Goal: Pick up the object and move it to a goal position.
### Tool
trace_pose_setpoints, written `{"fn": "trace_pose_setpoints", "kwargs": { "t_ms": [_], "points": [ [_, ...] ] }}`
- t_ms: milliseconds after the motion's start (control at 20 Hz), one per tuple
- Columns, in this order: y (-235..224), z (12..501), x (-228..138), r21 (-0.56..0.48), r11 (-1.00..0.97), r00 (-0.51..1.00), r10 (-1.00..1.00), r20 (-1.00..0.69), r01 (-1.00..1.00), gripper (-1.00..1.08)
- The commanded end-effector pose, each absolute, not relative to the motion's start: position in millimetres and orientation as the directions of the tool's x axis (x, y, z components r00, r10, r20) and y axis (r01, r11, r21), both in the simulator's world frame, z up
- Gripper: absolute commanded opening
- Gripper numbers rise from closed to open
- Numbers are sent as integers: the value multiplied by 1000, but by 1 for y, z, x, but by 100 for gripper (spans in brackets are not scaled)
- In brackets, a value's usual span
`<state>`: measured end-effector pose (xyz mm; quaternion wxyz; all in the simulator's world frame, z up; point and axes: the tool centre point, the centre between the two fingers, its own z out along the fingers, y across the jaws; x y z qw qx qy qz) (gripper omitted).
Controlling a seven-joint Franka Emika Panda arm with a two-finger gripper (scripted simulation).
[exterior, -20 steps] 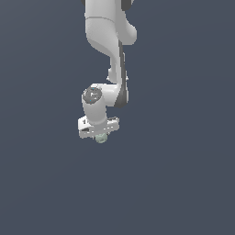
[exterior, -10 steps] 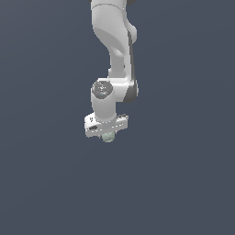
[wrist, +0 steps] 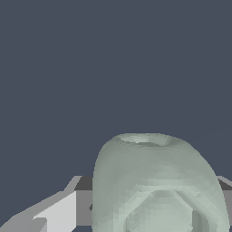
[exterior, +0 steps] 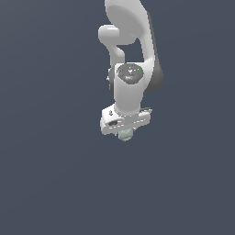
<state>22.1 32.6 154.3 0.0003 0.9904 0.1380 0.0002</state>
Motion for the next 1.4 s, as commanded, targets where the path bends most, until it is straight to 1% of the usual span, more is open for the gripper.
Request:
{"fn": "trace_pose_setpoints", "kwargs": {
  "t_ms": [0,350,650,1000,1350],
  "points": [
    [55,175,30,1,-962,962,273,0,273,-100],
    [111,226,53,1,-962,962,273,0,273,-100],
    [145,258,69,0,-962,962,273,0,273,-100],
    [166,277,79,0,-962,962,273,0,273,-100],
    [174,285,84,0,-962,962,273,0,273,-100]
  ]
}}
